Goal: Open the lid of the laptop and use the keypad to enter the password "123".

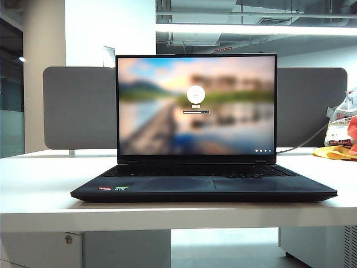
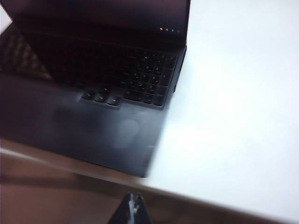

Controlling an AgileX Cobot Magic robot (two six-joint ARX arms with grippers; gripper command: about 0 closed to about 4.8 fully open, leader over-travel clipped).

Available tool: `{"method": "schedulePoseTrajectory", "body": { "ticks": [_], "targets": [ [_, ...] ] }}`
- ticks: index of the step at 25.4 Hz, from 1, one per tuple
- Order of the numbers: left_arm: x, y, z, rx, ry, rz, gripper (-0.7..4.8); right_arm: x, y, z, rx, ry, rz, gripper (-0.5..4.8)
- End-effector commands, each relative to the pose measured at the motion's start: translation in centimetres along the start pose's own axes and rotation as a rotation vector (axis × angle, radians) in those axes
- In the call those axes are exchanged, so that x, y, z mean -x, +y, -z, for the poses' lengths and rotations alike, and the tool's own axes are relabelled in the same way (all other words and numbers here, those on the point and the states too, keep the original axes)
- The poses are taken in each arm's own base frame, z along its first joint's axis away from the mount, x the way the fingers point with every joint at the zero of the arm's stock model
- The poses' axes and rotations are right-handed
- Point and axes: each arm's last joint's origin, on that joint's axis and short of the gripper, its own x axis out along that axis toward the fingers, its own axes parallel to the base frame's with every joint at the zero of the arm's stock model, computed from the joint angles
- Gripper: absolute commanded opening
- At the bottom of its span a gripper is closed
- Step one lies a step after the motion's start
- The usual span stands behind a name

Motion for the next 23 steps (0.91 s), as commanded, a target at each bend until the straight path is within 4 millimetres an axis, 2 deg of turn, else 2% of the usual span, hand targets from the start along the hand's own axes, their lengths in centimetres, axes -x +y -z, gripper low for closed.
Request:
{"method": "schedulePoseTrajectory", "body": {
  "ticks": [1, 7, 13, 17, 23],
  "targets": [
    [0.0, 0.0, -0.1, -0.001, -0.006, 0.006, -0.02, 0.1, -0.1, -0.2, 0.253, -0.010, 0.058, -0.04],
    [0.0, 0.0, -0.1, -0.001, -0.006, 0.006, -0.02, 1.5, -0.4, -0.2, 0.257, -0.084, 0.092, -0.04],
    [0.0, 0.0, -0.1, -0.001, -0.006, 0.006, -0.02, 2.9, -1.4, -0.2, 0.114, -0.368, 0.185, -0.04],
    [0.0, 0.0, -0.1, -0.001, -0.006, 0.006, -0.02, 2.4, -2.1, 2.0, -0.057, -0.564, 0.226, -0.04],
    [0.0, 0.0, -0.1, -0.001, -0.006, 0.006, -0.02, 0.4, -3.3, 6.1, -0.218, -0.701, 0.337, -0.04]
  ]
}}
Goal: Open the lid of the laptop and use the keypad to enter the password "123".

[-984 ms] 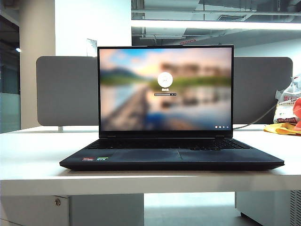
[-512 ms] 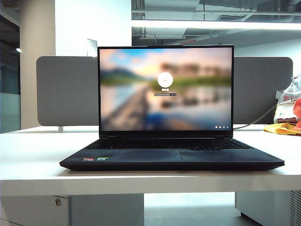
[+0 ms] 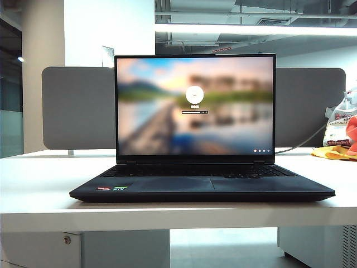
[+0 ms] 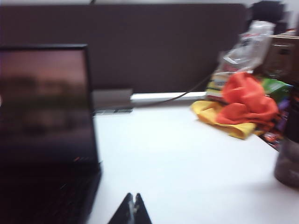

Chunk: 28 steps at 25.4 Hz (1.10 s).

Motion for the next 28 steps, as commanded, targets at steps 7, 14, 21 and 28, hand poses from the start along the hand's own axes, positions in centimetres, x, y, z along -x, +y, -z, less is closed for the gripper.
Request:
{"method": "schedulePoseTrajectory", "body": {
  "ticks": [7, 14, 21, 28],
  "targets": [
    [0.0, 0.0, -0.1, -0.001, -0.008, 0.004, -0.02, 0.1, -1.4, 3.9, -0.124, -0.074, 0.168, -0.04],
    [0.0, 0.0, -0.1, -0.001, -0.008, 0.004, -0.02, 0.0, -1.6, 5.7, -0.106, -0.027, 0.182, -0.04],
    [0.0, 0.0, -0.1, -0.001, -0.008, 0.005, -0.02, 0.1, -1.8, 6.4, -0.007, 0.053, 0.200, -0.04],
    [0.0, 0.0, -0.1, -0.001, -0.008, 0.005, -0.02, 0.1, -1.5, 6.7, 0.068, 0.102, 0.101, -0.04]
  ]
}}
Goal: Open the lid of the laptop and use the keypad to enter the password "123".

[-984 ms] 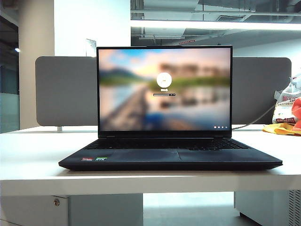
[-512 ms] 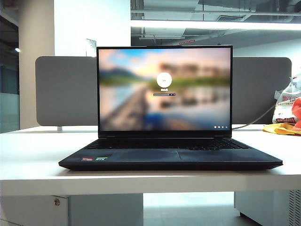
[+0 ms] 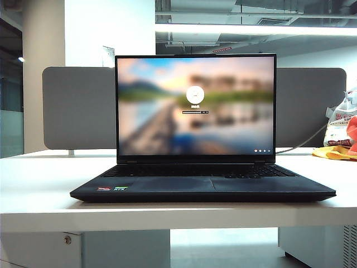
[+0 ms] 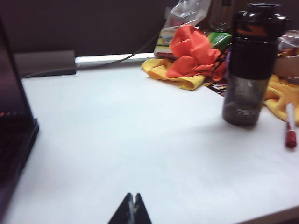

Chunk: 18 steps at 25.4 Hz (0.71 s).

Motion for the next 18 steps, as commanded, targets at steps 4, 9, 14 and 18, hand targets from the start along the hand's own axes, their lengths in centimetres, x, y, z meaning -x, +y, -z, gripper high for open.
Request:
{"method": "schedulePoseTrajectory", "body": {
  "ticks": [4, 9, 14, 18],
  "targets": [
    [0.00, -0.01, -0.07, -0.001, -0.008, 0.004, -0.02, 0.06, 0.66, 0.48, 0.088, 0.040, -0.236, -0.04],
    [0.00, -0.01, -0.08, -0.001, -0.008, 0.004, -0.02, 0.03, 0.52, 0.49, 0.070, 0.043, -0.187, -0.04],
    [0.00, -0.01, -0.07, -0.001, -0.008, 0.004, -0.02, 0.03, 0.49, 0.54, 0.059, 0.049, -0.178, -0.04],
    [0.00, -0.01, -0.08, -0.001, -0.008, 0.004, -0.02, 0.03, 0.50, 0.54, 0.060, 0.049, -0.181, -0.04]
  ]
}}
